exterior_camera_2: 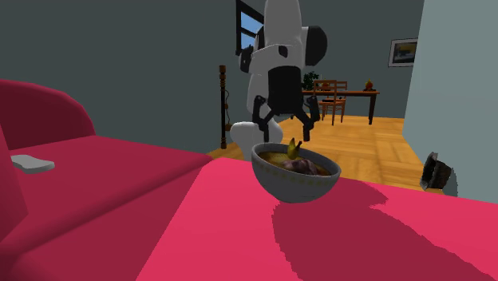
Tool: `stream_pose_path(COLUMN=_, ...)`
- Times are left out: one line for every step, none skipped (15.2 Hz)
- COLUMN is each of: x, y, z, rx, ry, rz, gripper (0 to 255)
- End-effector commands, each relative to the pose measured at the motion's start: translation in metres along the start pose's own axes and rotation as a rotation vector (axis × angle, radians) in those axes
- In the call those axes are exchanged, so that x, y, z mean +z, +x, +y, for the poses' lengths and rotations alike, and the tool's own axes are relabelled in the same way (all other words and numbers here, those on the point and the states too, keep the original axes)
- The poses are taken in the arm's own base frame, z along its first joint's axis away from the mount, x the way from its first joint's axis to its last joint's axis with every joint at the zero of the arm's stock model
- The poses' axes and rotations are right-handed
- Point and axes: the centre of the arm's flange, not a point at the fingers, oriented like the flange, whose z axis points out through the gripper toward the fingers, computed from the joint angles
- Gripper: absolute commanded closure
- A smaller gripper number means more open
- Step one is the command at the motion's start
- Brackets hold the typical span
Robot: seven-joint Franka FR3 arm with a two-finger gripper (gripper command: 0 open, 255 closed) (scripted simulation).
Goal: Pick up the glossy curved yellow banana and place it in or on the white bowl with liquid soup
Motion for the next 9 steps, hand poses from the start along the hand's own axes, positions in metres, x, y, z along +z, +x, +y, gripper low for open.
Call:
stream_pose_path(x=-0.023, y=0.000, z=0.000, rx=0.000, ry=0.000, rz=-0.001, gripper=0)
stream_pose_path(x=-0.033, y=0.000, z=0.000, rx=0.000, ry=0.000, rz=-0.001, gripper=0)
stream_pose_path(x=-0.033, y=0.000, z=0.000, rx=0.000, ry=0.000, rz=-0.001, gripper=0)
stream_pose_path(x=-0.033, y=0.000, z=0.000, rx=0.000, ry=0.000, rz=-0.001, gripper=0)
stream_pose_path(x=-0.033, y=0.000, z=0.000, rx=0.000, ry=0.000, rz=-0.001, gripper=0)
stream_pose_path(x=-0.033, y=0.000, z=0.000, rx=0.000, ry=0.000, rz=-0.001, gripper=0)
stream_pose_path(x=-0.033, y=0.000, z=0.000, rx=0.000, ry=0.000, rz=-0.001, gripper=0)
stream_pose_path(x=-0.033, y=0.000, z=0.000, rx=0.000, ry=0.000, rz=-0.001, gripper=0)
stream_pose_path(x=-0.033, y=0.000, z=0.000, rx=0.000, ry=0.000, rz=-0.001, gripper=0)
